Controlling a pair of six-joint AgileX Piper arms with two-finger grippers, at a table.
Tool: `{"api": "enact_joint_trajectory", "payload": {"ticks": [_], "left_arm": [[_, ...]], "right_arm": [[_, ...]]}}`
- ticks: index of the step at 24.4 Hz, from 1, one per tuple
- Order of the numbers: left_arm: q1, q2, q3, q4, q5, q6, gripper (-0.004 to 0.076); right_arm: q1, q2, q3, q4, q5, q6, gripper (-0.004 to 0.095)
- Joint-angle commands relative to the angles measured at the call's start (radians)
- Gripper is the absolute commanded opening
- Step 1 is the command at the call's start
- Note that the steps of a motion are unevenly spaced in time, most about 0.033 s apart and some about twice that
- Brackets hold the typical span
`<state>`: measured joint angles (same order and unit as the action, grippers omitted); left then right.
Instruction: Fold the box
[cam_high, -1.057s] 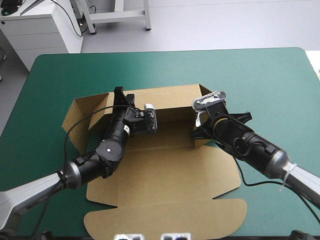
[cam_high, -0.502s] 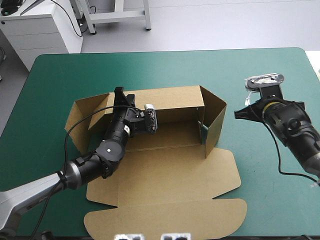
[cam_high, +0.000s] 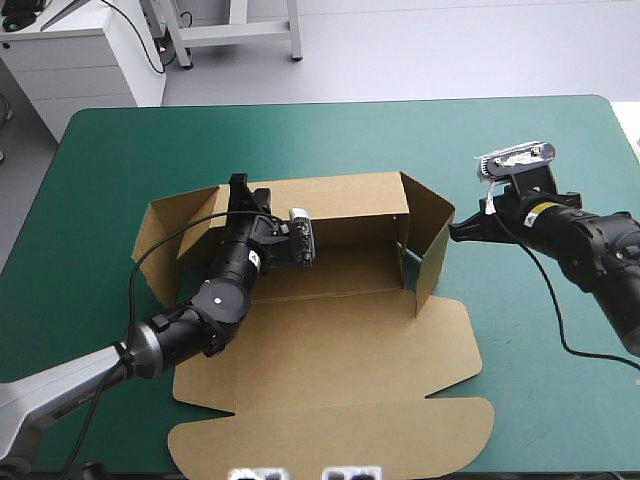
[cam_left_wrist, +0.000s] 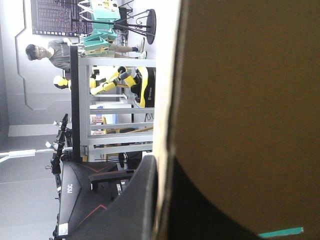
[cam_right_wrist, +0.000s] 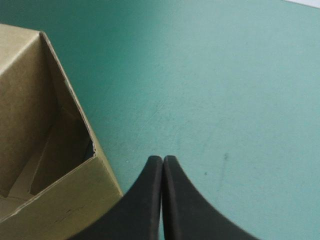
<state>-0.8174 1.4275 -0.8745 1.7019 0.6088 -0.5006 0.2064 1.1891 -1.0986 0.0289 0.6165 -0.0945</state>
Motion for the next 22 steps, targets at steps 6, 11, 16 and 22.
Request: {"api": "enact_joint_trajectory", "payload": {"ticks": [6, 11, 16, 22], "left_arm": [[-0.004, -0.029, -0.028, 0.041, 0.028, -0.020, 0.0001], [-0.004, -0.029, -0.028, 0.041, 0.008, -0.035, 0.0001], [-0.004, -0.029, -0.028, 0.041, 0.001, -0.035, 0.0001], [-0.004, -0.029, -0.028, 0.041, 0.001, -0.035, 0.0001]], "right_arm": [[-0.227, 0.031, -0.035, 0.579, 0.016, -0.497, -0.0020], [-0.350, 0.098, -0.134, 0.843, 0.222, -0.619, -0.0020], [-0.333, 0.214, -0.314, 0.823, 0.278, -0.519, -0.0018], [-0.315, 0.341, -0.377, 0.780, 0.370, -0.451, -0.0018]]}}
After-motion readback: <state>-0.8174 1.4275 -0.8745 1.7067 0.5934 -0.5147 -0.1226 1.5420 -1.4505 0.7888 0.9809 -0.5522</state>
